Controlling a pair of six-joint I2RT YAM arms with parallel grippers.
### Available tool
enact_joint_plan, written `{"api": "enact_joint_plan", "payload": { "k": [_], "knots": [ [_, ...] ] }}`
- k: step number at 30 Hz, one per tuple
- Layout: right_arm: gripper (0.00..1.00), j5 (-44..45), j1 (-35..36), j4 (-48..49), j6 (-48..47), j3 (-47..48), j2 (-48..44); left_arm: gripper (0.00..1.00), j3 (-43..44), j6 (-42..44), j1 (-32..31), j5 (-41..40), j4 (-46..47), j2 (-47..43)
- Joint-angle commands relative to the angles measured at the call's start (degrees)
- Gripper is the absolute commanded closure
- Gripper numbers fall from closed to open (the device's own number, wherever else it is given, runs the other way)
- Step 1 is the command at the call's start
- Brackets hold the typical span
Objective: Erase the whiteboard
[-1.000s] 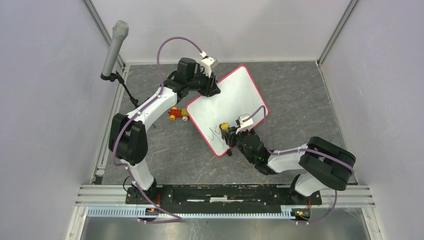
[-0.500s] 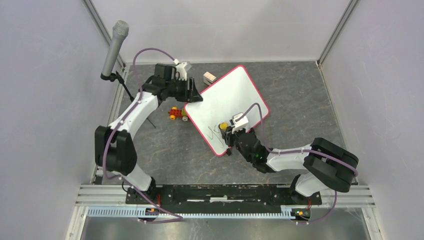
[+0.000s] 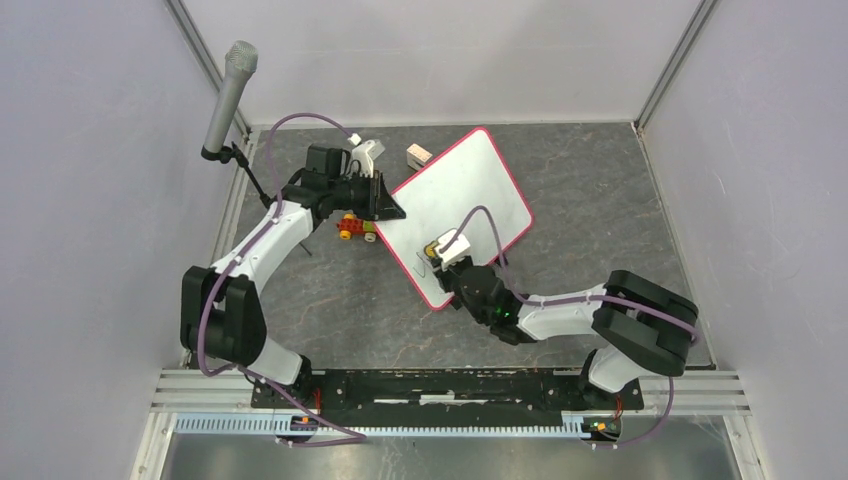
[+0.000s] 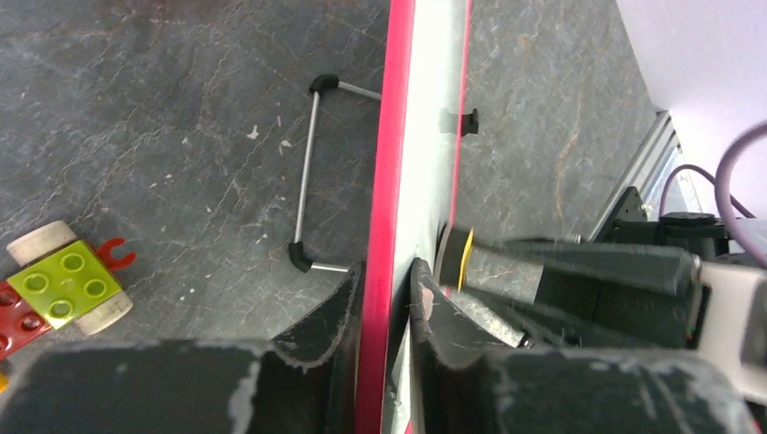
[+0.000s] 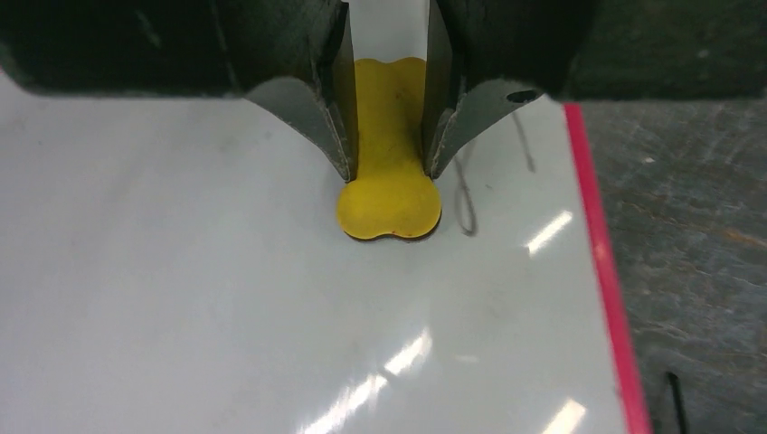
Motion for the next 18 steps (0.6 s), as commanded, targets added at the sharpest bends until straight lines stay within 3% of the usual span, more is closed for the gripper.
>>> {"api": "enact_joint_plan", "payload": {
  "k": [1, 7, 18],
  "knots": [
    [0.72, -3.7, 6.9, 0.3, -5.7, 8.1, 5.9, 0.85, -1.7, 2.5, -1.5, -8.5, 1.4, -0.6],
    [0.72, 2.0, 7.1, 1.2, -4.9, 9.9, 6.9, 0.94, -2.6, 5.9, -3.0, -14.2, -0.5, -1.5],
    [0.71, -0.8, -8.5, 3.2, 4.9, -3.9, 1.2, 0.98, -3.8, 11.6, -4.0, -20.5, -3.5, -2.1]
  ]
}}
